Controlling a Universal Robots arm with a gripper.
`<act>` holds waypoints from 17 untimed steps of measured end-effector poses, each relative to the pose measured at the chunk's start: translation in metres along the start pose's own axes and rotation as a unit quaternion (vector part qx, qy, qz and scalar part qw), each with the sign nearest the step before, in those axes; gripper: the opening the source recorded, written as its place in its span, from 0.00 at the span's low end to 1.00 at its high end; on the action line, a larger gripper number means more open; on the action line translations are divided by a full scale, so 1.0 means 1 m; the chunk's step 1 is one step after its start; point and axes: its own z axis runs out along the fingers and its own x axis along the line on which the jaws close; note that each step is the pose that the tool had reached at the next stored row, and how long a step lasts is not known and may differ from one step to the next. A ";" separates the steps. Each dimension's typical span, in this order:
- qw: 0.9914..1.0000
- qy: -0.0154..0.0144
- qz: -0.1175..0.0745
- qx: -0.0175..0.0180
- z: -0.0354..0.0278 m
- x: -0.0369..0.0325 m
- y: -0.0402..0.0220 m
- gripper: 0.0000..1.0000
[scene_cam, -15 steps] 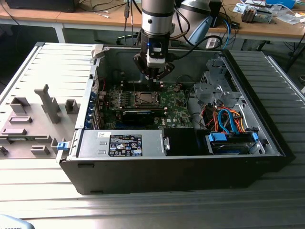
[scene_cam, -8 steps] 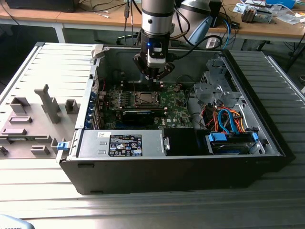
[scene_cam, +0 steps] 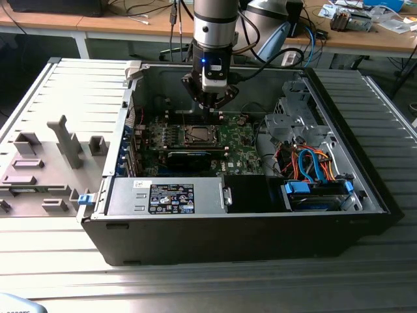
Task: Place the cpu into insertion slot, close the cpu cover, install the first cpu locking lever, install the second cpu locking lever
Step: 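Install the first cpu locking lever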
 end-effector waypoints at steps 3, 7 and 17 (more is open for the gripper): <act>1.000 0.000 -0.002 0.000 0.0000 0.0000 0.0000 0.11; 1.000 0.000 -0.004 0.000 0.0000 0.0000 0.0000 0.11; 1.000 0.000 -0.009 0.000 0.0000 0.0000 0.0000 0.11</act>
